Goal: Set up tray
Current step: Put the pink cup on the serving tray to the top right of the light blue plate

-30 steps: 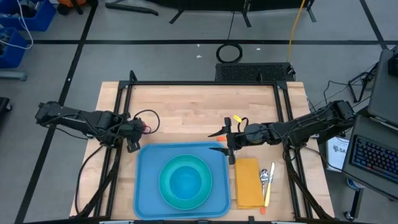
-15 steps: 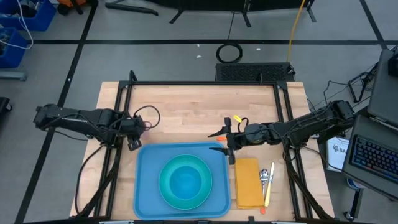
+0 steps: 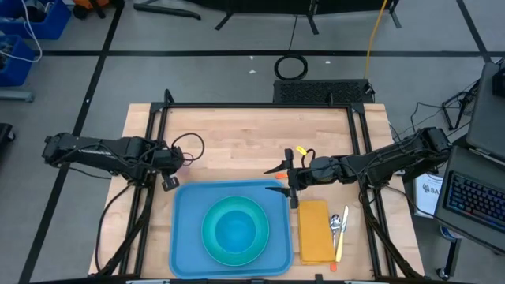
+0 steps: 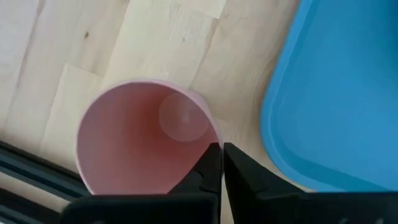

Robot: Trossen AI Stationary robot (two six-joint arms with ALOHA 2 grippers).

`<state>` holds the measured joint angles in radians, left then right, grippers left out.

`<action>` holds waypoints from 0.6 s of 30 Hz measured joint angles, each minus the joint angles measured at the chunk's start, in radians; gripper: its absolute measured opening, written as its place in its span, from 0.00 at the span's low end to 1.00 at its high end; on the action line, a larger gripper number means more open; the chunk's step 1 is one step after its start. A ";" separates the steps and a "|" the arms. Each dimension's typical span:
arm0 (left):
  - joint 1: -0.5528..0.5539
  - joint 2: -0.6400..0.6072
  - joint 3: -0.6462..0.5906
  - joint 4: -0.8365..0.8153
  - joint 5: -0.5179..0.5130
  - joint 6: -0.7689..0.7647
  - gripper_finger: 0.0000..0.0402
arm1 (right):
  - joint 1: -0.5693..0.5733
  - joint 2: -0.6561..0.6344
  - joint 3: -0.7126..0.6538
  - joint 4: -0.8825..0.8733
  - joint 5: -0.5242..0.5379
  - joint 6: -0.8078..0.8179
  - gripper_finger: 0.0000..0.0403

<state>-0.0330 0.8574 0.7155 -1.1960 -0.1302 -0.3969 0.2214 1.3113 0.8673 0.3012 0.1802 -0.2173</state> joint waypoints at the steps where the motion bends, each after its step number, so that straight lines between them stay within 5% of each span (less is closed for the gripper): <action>1: 0.000 0.000 0.000 0.004 0.000 0.000 0.02 | 0.000 0.000 0.000 0.000 0.000 0.000 0.52; 18: -0.015 0.000 0.026 0.100 -0.037 0.071 0.01 | -0.006 0.000 0.000 0.001 0.002 -0.010 0.52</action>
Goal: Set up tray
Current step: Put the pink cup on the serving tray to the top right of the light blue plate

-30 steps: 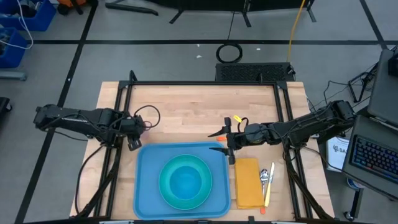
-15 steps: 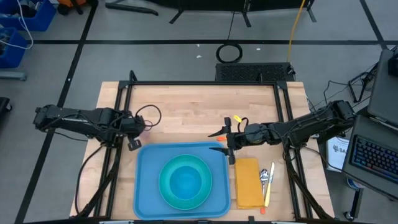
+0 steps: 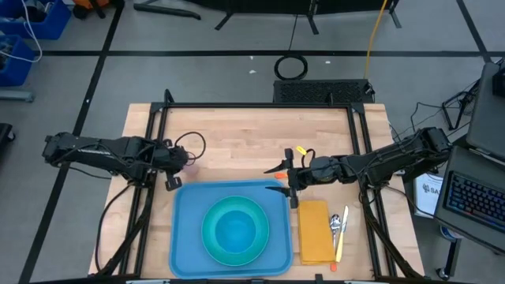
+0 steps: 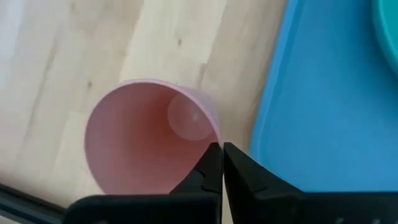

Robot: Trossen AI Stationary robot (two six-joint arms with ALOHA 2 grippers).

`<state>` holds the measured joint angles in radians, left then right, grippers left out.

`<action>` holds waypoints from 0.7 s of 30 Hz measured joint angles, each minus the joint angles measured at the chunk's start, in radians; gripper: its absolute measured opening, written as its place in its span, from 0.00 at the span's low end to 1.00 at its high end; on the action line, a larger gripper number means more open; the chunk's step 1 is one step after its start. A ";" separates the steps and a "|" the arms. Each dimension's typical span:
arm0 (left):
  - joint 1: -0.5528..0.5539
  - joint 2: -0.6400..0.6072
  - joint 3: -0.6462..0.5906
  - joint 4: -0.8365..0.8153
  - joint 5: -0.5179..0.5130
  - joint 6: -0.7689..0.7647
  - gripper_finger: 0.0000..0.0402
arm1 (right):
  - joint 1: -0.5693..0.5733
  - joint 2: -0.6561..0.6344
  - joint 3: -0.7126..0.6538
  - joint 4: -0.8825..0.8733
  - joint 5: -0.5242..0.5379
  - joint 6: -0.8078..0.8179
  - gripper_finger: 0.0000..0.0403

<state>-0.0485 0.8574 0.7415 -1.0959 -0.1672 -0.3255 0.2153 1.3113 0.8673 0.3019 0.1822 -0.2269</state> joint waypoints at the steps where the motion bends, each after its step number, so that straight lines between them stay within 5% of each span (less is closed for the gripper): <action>1: -0.002 0.000 0.009 0.001 -0.009 0.000 0.01 | -0.003 0.000 0.000 0.000 0.000 0.003 0.52; 11: -0.039 0.040 0.143 0.046 -0.034 0.044 0.00 | -0.007 0.000 0.000 0.000 0.001 0.005 0.52; 21: -0.067 0.268 0.317 0.070 -0.006 0.143 0.00 | -0.007 0.000 0.000 0.007 0.001 0.003 0.52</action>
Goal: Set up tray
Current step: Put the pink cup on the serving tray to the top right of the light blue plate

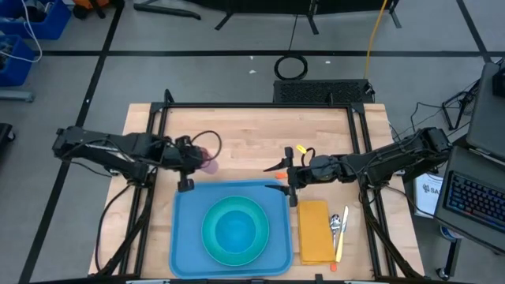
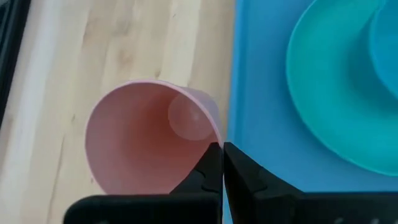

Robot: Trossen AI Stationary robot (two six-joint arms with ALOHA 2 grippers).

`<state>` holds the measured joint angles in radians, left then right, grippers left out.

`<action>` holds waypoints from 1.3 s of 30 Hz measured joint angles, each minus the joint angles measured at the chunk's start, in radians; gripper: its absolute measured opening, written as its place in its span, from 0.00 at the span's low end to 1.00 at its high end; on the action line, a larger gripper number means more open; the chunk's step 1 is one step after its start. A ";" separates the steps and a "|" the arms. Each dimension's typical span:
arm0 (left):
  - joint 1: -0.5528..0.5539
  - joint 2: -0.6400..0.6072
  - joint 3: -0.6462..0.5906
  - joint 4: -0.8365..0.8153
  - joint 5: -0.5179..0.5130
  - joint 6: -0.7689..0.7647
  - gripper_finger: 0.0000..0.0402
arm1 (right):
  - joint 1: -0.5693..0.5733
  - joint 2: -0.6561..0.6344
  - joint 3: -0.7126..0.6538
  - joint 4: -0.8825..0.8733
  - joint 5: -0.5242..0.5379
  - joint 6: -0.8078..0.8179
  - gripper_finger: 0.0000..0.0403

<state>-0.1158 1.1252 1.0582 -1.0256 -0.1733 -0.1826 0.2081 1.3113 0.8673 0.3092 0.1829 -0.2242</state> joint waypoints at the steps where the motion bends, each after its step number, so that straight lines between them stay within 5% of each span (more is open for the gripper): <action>1: 0.000 0.025 0.020 0.004 0.006 0.015 0.00 | 0.000 0.000 0.000 0.000 0.000 0.000 0.52; 24: -0.051 0.432 0.349 0.128 0.077 0.272 0.00 | 0.000 0.000 0.000 -0.014 0.297 0.019 0.52; 39: -0.089 0.540 0.391 0.262 0.085 0.354 0.00 | 0.011 -0.012 0.000 -0.017 0.715 0.031 0.52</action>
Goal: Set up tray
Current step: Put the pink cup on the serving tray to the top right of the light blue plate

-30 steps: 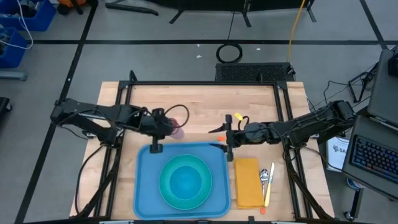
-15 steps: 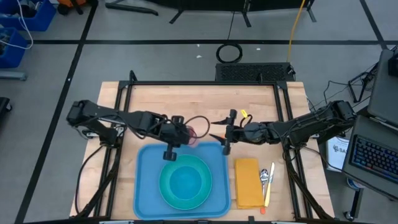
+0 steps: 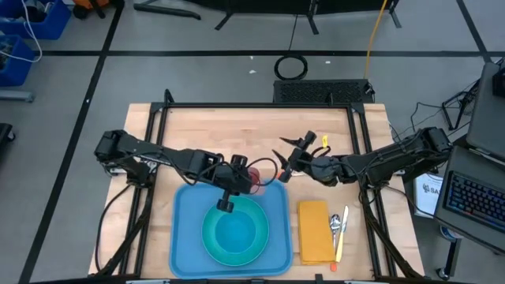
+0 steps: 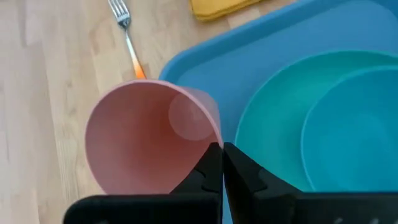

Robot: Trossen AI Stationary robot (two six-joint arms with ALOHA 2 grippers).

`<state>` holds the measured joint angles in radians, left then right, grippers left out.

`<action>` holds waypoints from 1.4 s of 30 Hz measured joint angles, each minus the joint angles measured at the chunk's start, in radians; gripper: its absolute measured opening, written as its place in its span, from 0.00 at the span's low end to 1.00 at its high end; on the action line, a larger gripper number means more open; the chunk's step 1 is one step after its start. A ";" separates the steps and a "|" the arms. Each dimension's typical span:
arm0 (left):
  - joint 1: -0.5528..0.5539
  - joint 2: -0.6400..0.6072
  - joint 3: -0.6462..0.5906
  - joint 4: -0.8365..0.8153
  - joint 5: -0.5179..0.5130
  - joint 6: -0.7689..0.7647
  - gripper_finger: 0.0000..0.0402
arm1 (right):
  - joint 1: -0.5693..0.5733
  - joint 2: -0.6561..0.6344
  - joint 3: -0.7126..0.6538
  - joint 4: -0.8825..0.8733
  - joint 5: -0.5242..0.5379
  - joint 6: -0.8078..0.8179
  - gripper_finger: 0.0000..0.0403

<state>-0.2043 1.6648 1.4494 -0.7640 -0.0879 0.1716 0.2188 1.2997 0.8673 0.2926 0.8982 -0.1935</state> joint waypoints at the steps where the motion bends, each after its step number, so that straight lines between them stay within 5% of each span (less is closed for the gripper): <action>1: 0.000 0.002 0.000 0.005 0.001 0.001 0.00 | 0.000 -0.003 0.000 -0.003 0.021 0.000 0.52; 18: 0.002 0.087 0.000 0.138 0.070 0.052 0.00 | -0.001 -0.045 0.000 -0.076 0.074 0.015 0.52; 33: 0.014 0.278 0.248 -0.073 0.081 0.080 0.00 | -0.002 -0.045 0.000 -0.089 0.074 0.014 0.52; 42: 0.028 0.326 0.264 -0.091 0.087 0.093 0.00 | -0.002 -0.045 0.000 -0.103 0.073 0.017 0.52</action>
<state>-0.1764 1.9903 1.7130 -0.8550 -0.0009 0.2649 0.2173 1.2549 0.8673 0.1894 0.9714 -0.1768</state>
